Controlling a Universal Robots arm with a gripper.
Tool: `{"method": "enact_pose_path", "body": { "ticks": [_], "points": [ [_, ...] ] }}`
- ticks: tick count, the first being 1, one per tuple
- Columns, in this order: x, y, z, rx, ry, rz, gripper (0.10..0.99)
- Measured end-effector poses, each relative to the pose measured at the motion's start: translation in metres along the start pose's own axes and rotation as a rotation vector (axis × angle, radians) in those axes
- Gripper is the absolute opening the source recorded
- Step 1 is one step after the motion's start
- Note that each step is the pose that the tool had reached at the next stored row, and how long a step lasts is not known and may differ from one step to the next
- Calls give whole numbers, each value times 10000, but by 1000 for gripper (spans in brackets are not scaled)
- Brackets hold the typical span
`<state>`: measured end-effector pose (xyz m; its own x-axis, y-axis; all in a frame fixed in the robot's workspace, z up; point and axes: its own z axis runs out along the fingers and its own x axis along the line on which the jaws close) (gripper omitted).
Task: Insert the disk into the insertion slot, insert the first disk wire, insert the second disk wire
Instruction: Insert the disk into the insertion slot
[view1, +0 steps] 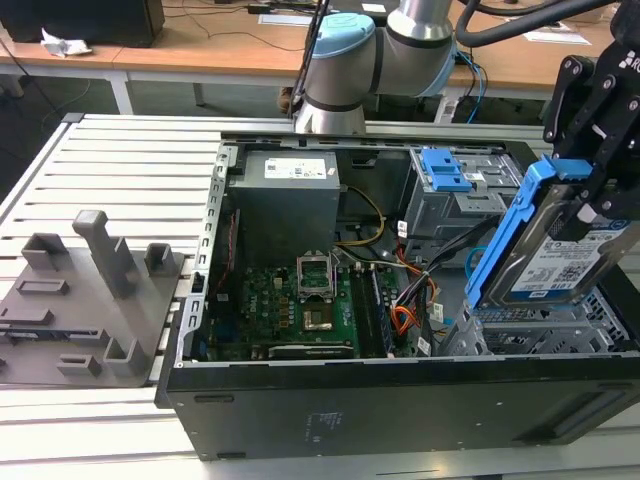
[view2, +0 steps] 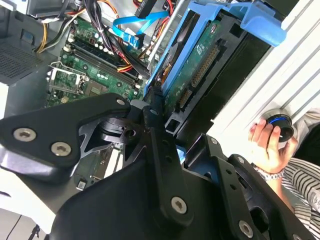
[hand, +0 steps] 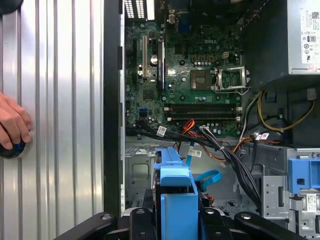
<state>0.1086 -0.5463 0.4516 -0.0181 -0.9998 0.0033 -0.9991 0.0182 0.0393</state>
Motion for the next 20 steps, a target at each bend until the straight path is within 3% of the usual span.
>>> {"method": "enact_pose_path", "body": {
  "ticks": [20],
  "points": [
    [0,-3,85,0,0,0,361]
  ]
}}
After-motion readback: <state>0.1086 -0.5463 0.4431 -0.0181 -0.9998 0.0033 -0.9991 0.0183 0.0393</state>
